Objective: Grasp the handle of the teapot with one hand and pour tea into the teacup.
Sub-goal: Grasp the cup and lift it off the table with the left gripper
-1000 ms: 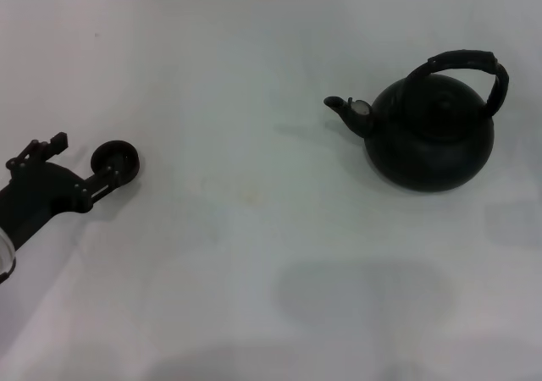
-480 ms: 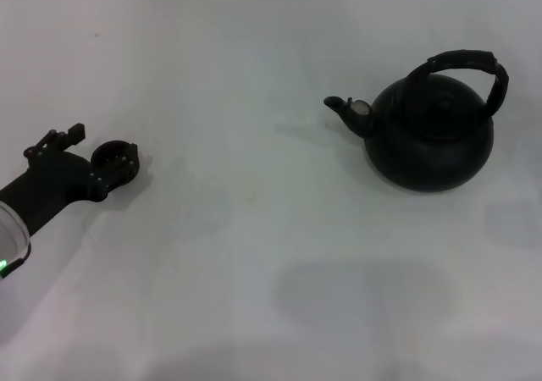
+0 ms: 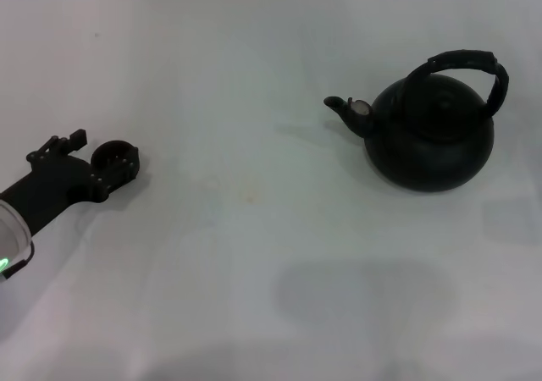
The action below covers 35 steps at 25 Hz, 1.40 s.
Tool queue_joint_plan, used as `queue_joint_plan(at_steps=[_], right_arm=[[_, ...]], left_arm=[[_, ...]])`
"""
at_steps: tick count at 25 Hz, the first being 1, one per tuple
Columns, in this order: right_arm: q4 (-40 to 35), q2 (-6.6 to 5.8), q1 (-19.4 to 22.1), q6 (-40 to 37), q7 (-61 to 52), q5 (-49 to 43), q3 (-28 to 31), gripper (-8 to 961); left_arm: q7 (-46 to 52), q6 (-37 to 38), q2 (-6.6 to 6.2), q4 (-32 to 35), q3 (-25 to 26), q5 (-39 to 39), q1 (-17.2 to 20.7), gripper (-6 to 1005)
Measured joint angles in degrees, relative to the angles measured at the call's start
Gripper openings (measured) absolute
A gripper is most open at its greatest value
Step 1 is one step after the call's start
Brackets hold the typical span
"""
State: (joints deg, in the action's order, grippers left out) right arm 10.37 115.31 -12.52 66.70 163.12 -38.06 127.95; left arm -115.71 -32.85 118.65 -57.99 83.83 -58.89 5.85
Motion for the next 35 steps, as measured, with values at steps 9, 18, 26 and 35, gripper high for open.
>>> queue_joint_plan(at_steps=[9,18,26,35], right_arm=[[0.01,-0.07,-0.65,-0.58,0.00,-0.04,0.03,558],[0.09,-0.05,-0.64,-0.60,0.00,-0.02,0.03,557],[0.09,0.00,-0.65,-0.60,0.00,-0.15,0.02,555],[0.03,0.00,-0.32,-0.39,0.00,-0.09,0.02,553]], left_arm=[[1.47,-1.38,-0.05,3.08,0.00,-0.10,-2.16,863],[2.35,-1.42,-0.09,4.68,0.21,-0.28,-3.14,862],[2.10,-1.34,-0.09,5.03,0.34,-0.75,-3.26,860],[2.66,-1.36,-0.09,5.28,0.84,-1.39,-3.56,814]])
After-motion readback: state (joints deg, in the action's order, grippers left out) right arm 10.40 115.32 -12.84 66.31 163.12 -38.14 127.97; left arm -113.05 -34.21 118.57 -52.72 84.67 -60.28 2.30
